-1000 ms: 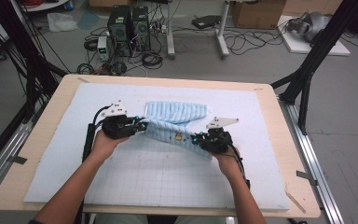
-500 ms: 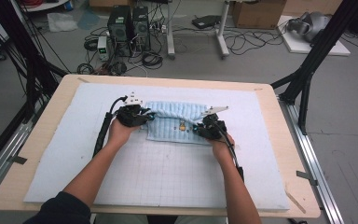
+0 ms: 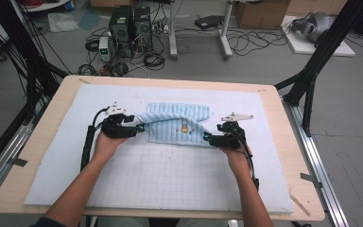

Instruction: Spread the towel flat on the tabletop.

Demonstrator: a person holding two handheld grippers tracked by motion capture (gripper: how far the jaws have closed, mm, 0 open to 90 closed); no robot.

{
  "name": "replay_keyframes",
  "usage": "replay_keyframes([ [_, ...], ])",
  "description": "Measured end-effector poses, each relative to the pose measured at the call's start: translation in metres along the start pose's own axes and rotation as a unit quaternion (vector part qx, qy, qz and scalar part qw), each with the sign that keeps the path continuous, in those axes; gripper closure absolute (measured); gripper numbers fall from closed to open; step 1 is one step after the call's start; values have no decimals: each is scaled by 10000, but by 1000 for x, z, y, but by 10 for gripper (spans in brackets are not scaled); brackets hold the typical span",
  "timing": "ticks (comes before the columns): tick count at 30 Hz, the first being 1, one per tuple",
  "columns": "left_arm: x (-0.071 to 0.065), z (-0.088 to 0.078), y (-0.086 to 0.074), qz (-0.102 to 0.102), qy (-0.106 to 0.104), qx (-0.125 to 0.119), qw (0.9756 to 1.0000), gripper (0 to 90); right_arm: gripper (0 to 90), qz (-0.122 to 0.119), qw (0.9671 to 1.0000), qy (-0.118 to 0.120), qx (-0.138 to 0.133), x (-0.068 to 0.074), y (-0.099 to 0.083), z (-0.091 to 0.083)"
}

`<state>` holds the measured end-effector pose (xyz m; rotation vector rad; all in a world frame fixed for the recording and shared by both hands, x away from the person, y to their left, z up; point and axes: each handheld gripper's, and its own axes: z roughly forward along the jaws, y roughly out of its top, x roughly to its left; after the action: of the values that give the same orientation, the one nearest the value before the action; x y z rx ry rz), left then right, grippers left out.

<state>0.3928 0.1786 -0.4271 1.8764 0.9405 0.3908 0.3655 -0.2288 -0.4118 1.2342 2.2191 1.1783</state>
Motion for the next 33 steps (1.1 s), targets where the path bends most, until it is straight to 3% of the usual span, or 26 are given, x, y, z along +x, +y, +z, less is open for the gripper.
replay_keyframes([
  [3, -1, -2, -4, -78, -130, 340, 9993, 407, 289, 16, 10000, -33, 23, 1, -10, -10],
  [6, -10, -3, -7, -23, -160, 208, 9997, 432, 282, 59, 10000, -15, -52, 2, -22, -20],
  [12, -31, 19, -8, -54, -418, 361, 9985, 392, 276, 94, 9999, -73, -46, 7, -42, -34],
  [16, -43, 38, -9, 172, -373, 809, 9959, 375, 275, 154, 9998, -90, -104, 7, -50, -41],
  [18, -51, 42, -9, 399, -121, 909, 9950, 383, 274, 192, 9997, -103, -117, 7, -53, -44],
  [20, -54, 42, -8, 647, 89, 986, 9930, 460, 274, 210, 9996, -123, -114, 5, -55, -46],
  [22, -55, 41, -8, 766, 27, 983, 9922, 561, 272, 230, 9995, -149, -129, 3, -57, -47],
  [24, -57, 38, -9, 933, -23, 986, 9907, 770, 270, 280, 9994, -159, -137, 2, -57, -46],
  [26, -59, 35, -11, 965, -80, 966, 9906, 801, 269, 283, 9994, -159, -121, 2, -57, -46],
  [28, -57, 29, -13, 820, -281, 998, 9912, 805, 270, 253, 9995, -161, -114, 2, -58, -45],
  [30, -58, 19, -16, 720, -415, 838, 9930, 806, 270, 250, 9995, -153, -102, 3, -58, -45],
  [33, -57, 3, -20, 633, -601, 683, 9938, 806, 270, 219, 9996, -147, -115, 5, -56, -44],
])
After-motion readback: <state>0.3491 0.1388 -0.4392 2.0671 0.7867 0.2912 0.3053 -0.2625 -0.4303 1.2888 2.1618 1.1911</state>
